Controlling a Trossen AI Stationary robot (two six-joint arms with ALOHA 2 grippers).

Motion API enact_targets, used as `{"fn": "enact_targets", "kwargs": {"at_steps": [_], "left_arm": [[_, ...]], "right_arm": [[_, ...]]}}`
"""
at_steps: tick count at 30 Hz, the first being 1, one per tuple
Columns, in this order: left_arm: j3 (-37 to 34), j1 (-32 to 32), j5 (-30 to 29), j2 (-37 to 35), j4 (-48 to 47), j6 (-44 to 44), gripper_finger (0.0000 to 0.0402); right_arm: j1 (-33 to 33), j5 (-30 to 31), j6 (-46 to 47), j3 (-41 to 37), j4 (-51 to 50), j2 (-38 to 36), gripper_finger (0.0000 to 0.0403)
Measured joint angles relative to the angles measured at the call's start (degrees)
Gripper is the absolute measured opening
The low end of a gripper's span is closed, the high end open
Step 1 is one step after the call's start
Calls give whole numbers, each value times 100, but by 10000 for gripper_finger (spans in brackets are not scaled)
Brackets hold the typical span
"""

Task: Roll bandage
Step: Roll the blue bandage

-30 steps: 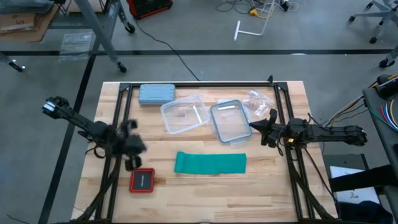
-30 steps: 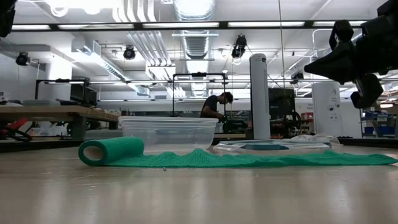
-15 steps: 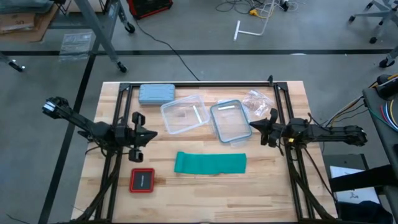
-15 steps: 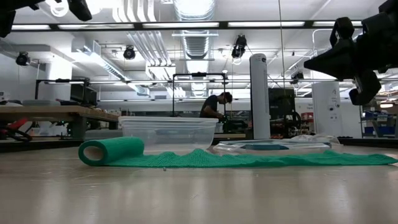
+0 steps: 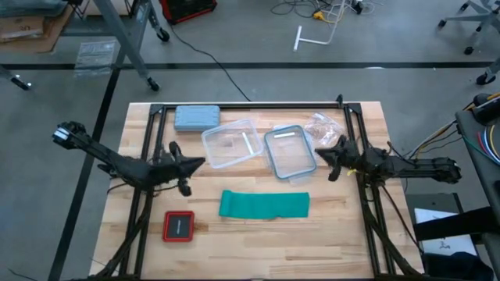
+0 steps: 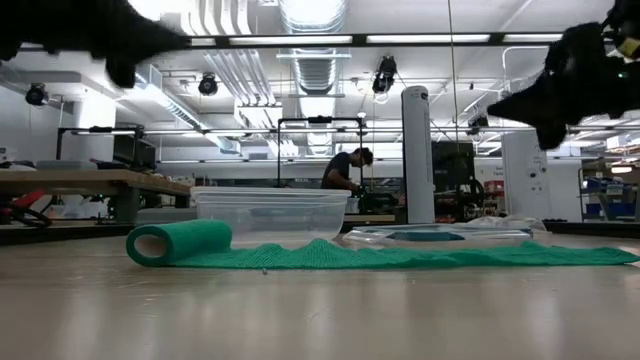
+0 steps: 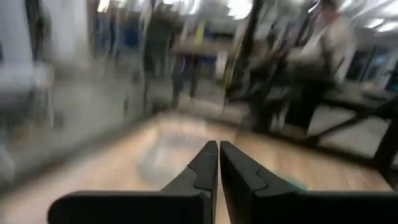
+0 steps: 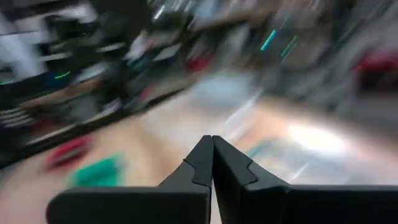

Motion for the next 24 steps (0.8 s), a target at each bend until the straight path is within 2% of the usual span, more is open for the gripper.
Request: {"fn": "enact_targets", "kwargs": {"at_steps": [2, 4, 6, 8, 12, 19, 24], "left_arm": [[-2, -4, 464, 16, -742, -1050, 9], [-2, -2, 1332, 68, -872, -1469, 9], [9, -9, 2075, 120, -778, -1314, 9], [65, -11, 2496, 131, -779, -903, 9], [73, -9, 2595, 245, -458, -1013, 9], [68, -9, 2593, 400, 117, -1205, 9], [63, -9, 2593, 440, 440, -1205, 9]], "right_arm": [[7, -1064, 832, 138, -511, 190, 0], [24, -1746, 1573, 299, -829, 440, 0], [84, -2019, 1880, 490, -1018, 673, 0], [150, -2019, 1822, 734, -1204, 959, 0], [156, -1980, 1260, 1109, -1702, 1616, 0], [157, -2005, -96, 1640, -1406, 2695, 0], [157, -2005, -144, 2150, -1350, 3270, 0]]}}
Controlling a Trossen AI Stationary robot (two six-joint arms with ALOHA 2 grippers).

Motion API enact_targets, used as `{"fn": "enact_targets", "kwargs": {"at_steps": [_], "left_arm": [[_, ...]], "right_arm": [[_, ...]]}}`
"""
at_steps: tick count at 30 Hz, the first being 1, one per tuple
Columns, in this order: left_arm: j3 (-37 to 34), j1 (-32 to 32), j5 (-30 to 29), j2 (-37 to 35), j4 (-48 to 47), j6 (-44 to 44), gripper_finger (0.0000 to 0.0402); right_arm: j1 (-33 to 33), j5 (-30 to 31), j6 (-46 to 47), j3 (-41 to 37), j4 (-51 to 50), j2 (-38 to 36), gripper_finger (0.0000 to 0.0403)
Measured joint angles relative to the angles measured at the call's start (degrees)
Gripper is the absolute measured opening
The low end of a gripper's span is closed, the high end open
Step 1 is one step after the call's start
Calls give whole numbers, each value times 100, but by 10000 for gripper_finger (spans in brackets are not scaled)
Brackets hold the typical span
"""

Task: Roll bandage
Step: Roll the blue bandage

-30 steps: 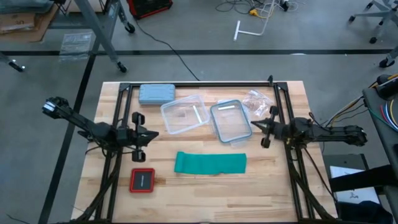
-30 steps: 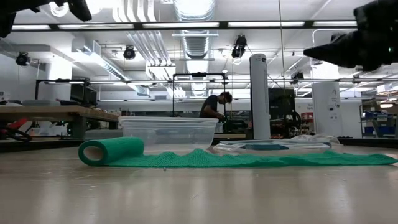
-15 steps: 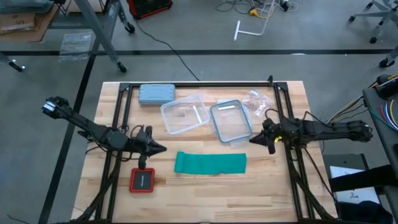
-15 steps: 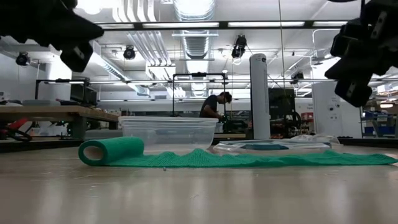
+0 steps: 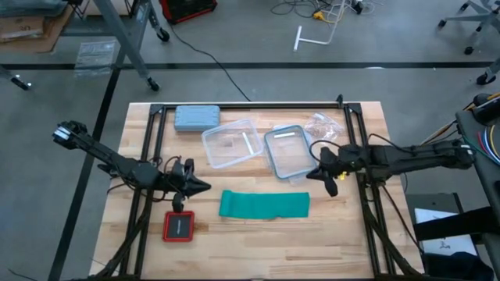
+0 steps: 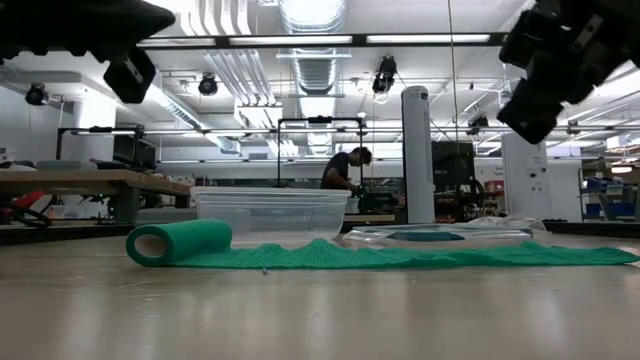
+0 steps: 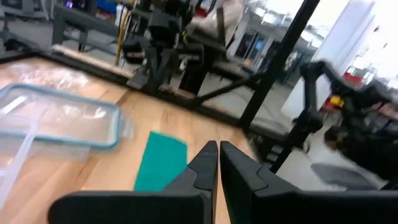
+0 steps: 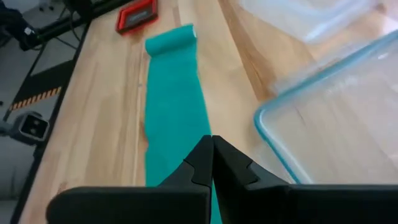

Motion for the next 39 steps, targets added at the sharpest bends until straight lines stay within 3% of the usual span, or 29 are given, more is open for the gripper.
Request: {"fn": "enact_targets", "kwargs": {"at_steps": [5, 13, 23, 31, 34, 39], "left_arm": [[0, 0, -7, 47, 232, -25, 9], [2, 2, -192, 483, 213, -765, 9], [29, 2, -200, 1270, 184, -1345, 9], [427, 2, -304, 1839, -14, -1215, 10], [822, 8, -172, 2039, -598, -1254, 23], [1883, 10, 49, 2418, -2772, -1889, 76]], "right_arm": [[0, 9, -45, 450, 160, 460, 0], [0, 10, -120, 1088, 471, 1283, 0], [-2, 197, -567, 1151, 623, 2581, 0], [0, 149, -773, 1151, 1019, 3282, 1], [35, 100, -982, 1149, 1295, 3425, 17], [109, 98, -1153, 1149, 1395, 3468, 78]]}}
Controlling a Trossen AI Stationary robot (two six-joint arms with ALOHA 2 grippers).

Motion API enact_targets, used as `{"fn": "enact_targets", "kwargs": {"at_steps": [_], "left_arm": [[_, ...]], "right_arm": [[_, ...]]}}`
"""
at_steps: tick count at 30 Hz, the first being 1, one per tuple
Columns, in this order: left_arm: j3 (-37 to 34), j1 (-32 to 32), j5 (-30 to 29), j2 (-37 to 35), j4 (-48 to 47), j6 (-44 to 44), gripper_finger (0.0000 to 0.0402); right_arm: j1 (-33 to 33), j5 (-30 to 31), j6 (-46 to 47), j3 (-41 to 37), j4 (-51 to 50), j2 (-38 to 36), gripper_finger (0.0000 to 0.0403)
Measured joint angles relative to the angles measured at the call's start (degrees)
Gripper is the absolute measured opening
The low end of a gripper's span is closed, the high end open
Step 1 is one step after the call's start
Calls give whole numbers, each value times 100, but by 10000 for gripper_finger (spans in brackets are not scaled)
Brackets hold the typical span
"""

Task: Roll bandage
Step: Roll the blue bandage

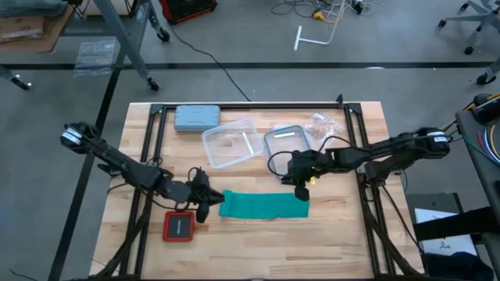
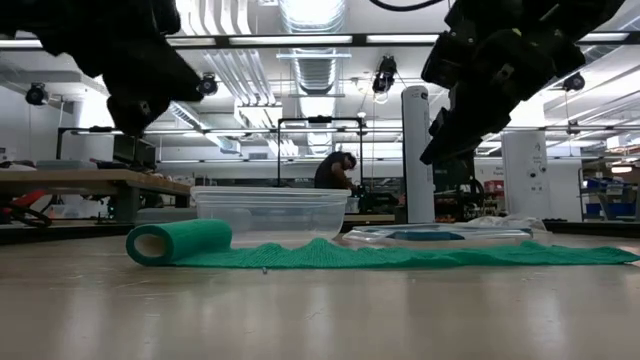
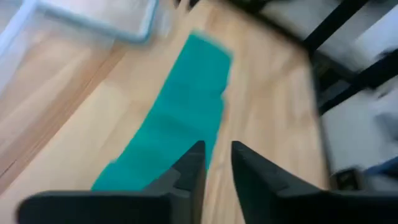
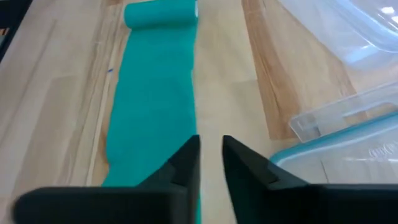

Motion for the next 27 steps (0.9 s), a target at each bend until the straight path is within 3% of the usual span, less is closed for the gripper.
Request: {"fn": "enact_targets", "kwargs": {"at_steps": [4, 8, 16, 27], "left_arm": [[999, 21, 113, 362, -2120, -227, 120], [1763, 21, 106, 755, -3151, -508, 143], [2531, 21, 109, 1548, -3276, -594, 147], [2665, 191, 418, 2194, -3268, -1504, 112]], "right_arm": [[2, 7, -80, 0, 25, -26, 125], [2, 7, -107, 0, 8, -13, 151], [79, 7, 54, 0, -74, -4, 157], [587, 10, 119, -3, -50, 61, 126]]}}
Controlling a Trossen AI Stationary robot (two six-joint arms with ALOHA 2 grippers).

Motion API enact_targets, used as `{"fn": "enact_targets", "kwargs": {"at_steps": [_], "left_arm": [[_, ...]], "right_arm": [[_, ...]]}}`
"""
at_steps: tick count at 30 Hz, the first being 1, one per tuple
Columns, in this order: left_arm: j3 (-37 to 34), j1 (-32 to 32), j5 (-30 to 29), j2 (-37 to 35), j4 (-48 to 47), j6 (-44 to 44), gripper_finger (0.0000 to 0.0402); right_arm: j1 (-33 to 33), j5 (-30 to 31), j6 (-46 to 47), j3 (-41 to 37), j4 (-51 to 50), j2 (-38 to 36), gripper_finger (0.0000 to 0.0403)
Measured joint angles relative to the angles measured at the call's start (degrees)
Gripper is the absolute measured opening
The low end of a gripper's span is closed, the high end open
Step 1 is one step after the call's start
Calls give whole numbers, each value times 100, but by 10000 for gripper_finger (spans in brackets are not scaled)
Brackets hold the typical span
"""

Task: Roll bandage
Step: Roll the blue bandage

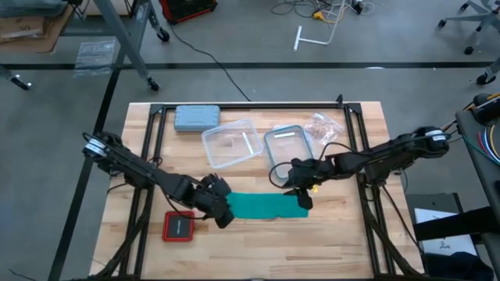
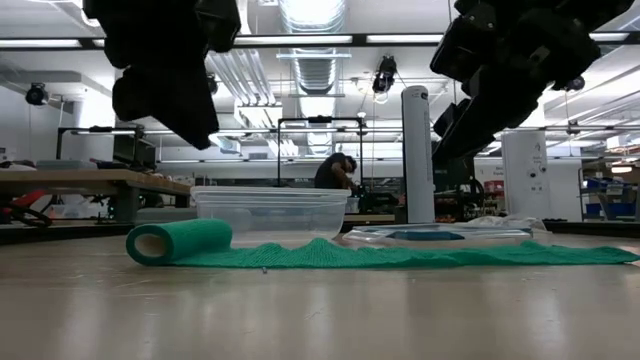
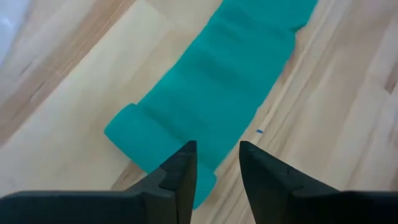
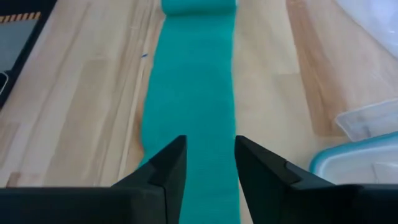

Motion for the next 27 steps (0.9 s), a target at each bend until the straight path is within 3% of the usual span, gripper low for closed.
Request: {"fn": "enact_targets", "kwargs": {"at_steps": [10, 19, 23, 27], "left_arm": [[-2, 6, 138, -65, 57, -817, 101], [-7, 3, 299, -71, -463, -766, 93], [-57, 11, 253, -62, -1114, -825, 85], [-357, 17, -1, -59, -1118, -983, 73]], "right_arm": [[31, -36, -441, -166, -87, -10, 80], [27, -100, -517, -268, 272, -47, 20], [27, 365, -595, -268, 372, -50, 2], [14, 887, -602, -268, 390, -50, 2]]}}
